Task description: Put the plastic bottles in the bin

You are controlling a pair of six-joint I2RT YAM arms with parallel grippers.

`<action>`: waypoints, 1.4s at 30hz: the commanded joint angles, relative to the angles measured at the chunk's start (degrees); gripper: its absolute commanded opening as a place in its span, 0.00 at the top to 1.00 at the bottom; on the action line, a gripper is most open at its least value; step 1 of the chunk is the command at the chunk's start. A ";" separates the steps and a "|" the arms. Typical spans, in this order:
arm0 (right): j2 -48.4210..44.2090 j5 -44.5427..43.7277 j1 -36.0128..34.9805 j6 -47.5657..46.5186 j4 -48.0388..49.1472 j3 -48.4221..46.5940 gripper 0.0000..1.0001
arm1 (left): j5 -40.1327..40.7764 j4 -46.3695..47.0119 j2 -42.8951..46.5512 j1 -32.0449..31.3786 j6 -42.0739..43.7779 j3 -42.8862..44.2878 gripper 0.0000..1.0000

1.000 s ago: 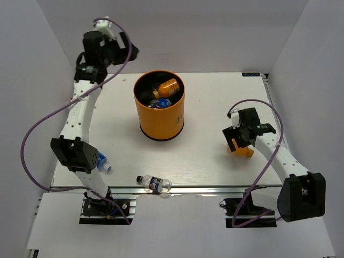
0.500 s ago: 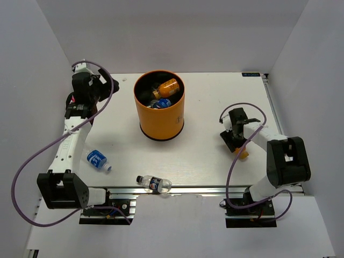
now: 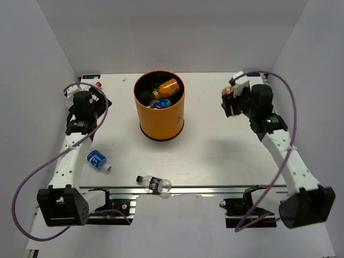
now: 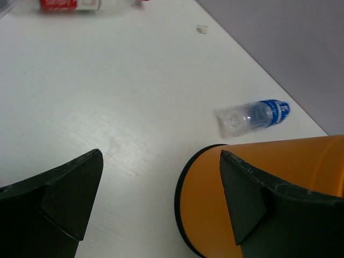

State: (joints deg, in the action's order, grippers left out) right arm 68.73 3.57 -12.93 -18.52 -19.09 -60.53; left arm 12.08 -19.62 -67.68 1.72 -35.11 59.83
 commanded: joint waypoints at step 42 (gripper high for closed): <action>10.56 -6.38 -20.47 8.42 24.63 -20.51 0.11 | 22.64 -14.75 3.18 11.73 -23.33 -19.23 0.02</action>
State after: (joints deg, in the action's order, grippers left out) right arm 81.52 0.12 -33.93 -10.41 1.08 -83.64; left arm 38.06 -38.44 -63.55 12.62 -60.20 41.45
